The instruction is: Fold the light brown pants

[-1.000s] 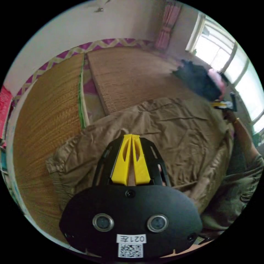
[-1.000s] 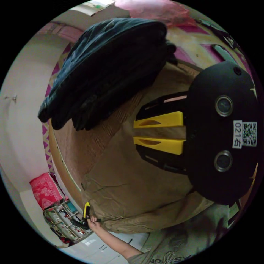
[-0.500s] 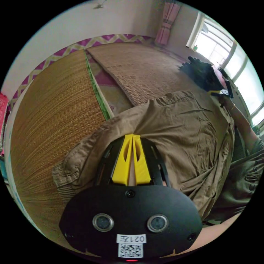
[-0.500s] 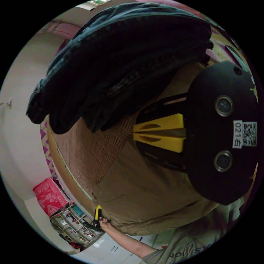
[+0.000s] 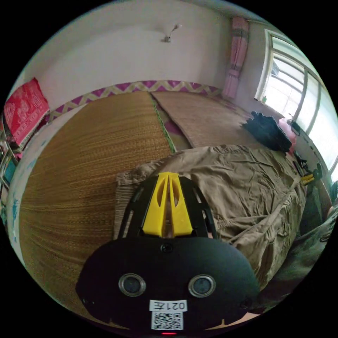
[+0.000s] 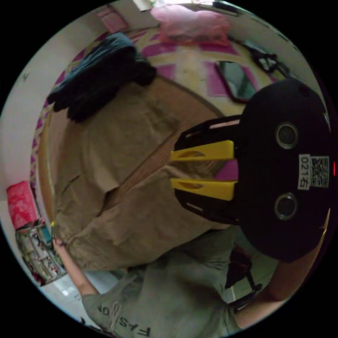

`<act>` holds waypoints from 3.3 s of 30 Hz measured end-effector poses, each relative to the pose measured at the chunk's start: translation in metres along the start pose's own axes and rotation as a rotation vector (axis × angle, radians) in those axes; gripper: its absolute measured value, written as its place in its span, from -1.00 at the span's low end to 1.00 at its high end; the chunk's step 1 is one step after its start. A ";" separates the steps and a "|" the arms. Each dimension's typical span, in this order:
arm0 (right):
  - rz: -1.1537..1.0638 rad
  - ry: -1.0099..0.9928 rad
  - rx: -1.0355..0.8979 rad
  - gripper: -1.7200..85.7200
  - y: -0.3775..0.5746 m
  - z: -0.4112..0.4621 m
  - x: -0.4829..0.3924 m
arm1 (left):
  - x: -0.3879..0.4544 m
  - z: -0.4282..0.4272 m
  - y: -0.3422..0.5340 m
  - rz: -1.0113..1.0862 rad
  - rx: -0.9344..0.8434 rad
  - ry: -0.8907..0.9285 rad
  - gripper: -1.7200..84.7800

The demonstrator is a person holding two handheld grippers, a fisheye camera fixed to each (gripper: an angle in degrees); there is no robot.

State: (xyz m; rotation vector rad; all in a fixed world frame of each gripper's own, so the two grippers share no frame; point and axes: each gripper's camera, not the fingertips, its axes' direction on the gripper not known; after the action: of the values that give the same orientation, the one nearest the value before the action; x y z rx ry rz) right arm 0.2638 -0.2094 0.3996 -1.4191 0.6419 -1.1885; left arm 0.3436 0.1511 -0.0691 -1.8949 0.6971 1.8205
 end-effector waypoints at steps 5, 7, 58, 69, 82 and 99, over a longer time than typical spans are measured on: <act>0.284 -0.087 0.117 -0.75 0.064 0.004 0.037 | 0.082 -0.066 0.037 0.134 0.048 0.087 -0.98; 0.337 -0.131 0.160 -0.78 0.068 0.011 0.042 | 0.105 -0.080 0.055 0.148 0.028 0.127 -0.98; 0.629 0.352 0.362 -0.97 -0.002 -0.113 -0.145 | 0.231 -0.300 0.277 -0.139 0.066 -0.345 -0.78; 0.965 0.098 0.644 -0.80 0.182 -0.272 -0.135 | 0.124 -0.413 0.374 -0.746 0.233 -0.107 -0.85; 1.297 -0.475 0.742 -0.78 0.333 -0.278 -0.054 | 0.011 -0.405 0.390 -0.883 0.183 0.073 -0.78; 1.479 -0.683 0.836 -0.78 0.404 -0.302 0.037 | -0.039 -0.380 0.393 -0.888 0.177 0.105 -0.84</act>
State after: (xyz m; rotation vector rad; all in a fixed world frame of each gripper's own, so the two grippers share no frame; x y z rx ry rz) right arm 0.0973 -0.4554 -0.0097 -0.2824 0.4134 0.2623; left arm 0.3999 -0.3886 0.0068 -1.7656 -0.0014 1.0614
